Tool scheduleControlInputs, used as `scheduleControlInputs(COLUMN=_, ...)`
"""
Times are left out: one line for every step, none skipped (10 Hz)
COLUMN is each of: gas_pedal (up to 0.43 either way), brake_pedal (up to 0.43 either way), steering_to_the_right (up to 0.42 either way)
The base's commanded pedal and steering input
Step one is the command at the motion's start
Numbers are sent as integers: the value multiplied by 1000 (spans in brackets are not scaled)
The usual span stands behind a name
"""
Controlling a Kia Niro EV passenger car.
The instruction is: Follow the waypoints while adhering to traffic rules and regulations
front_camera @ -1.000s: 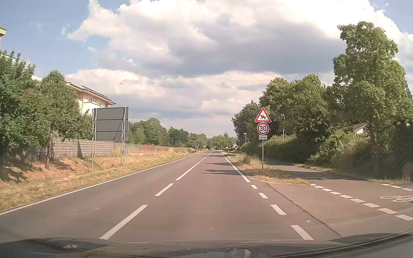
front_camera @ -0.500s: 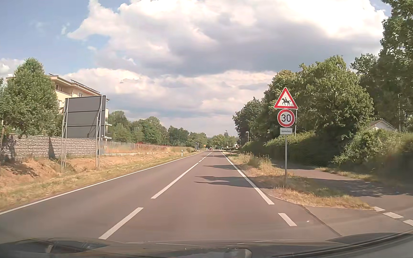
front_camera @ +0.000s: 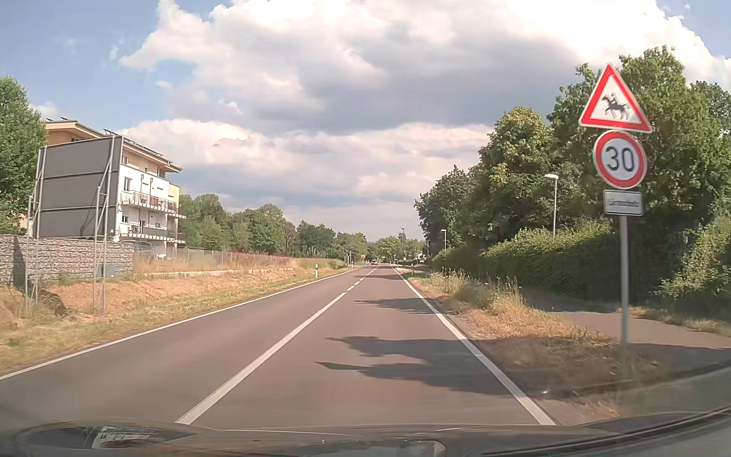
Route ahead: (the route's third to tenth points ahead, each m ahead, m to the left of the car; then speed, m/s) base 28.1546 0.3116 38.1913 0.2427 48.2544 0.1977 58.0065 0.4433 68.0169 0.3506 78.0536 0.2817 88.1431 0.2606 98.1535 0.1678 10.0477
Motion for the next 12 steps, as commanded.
scheduleControlInputs(gas_pedal=0, brake_pedal=0, steering_to_the_right=0)
scheduleControlInputs(gas_pedal=0, brake_pedal=0, steering_to_the_right=-1)
scheduleControlInputs(gas_pedal=0, brake_pedal=0, steering_to_the_right=-1)
scheduleControlInputs(gas_pedal=0, brake_pedal=0, steering_to_the_right=-1)
scheduleControlInputs(gas_pedal=0, brake_pedal=0, steering_to_the_right=-1)
scheduleControlInputs(gas_pedal=0, brake_pedal=0, steering_to_the_right=0)
scheduleControlInputs(gas_pedal=0, brake_pedal=0, steering_to_the_right=0)
scheduleControlInputs(gas_pedal=0, brake_pedal=0, steering_to_the_right=0)
scheduleControlInputs(gas_pedal=0, brake_pedal=0, steering_to_the_right=0)
scheduleControlInputs(gas_pedal=0, brake_pedal=0, steering_to_the_right=0)
scheduleControlInputs(gas_pedal=0, brake_pedal=0, steering_to_the_right=-1)
scheduleControlInputs(gas_pedal=0, brake_pedal=0, steering_to_the_right=0)
